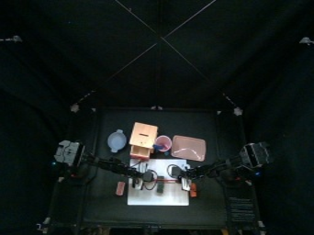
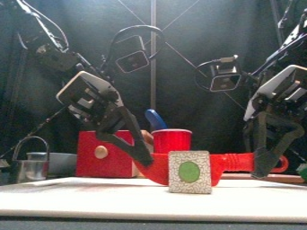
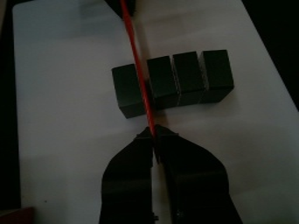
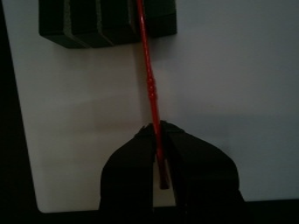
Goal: Place sushi on board then cut the sushi with the knife then place the pieces on the plate
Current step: Cut the sushi into 4 pieces
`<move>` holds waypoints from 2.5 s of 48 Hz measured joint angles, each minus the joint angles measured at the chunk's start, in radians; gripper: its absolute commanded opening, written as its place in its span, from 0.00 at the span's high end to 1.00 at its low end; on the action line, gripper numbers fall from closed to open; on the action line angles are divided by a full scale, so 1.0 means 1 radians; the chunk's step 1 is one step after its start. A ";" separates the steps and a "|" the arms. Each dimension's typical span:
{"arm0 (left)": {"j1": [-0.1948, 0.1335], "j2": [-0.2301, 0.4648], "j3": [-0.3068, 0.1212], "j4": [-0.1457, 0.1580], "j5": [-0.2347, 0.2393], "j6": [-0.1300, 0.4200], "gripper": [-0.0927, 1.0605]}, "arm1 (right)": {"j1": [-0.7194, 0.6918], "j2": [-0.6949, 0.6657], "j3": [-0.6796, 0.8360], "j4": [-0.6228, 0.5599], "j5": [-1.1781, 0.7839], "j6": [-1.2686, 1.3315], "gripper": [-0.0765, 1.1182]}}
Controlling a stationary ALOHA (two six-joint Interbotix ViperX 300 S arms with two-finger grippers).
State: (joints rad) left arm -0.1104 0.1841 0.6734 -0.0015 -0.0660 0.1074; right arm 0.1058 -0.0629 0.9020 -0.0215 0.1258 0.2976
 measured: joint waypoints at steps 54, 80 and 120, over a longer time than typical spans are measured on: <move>-0.083 -0.149 0.038 0.055 -0.014 -0.003 0.59 | 0.146 -0.110 -0.061 -0.026 0.109 0.009 0.56; -0.106 -0.118 0.037 0.052 -0.051 -0.003 0.59 | 0.176 -0.083 -0.063 0.074 0.106 0.008 0.56; -0.098 -0.114 0.035 0.055 -0.052 0.000 0.59 | 0.158 -0.083 -0.064 0.023 0.129 0.008 0.56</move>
State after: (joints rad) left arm -0.2086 0.0706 0.7087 0.0537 -0.1181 0.1074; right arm 0.2638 -0.1457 0.8376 0.0015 0.2546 0.3053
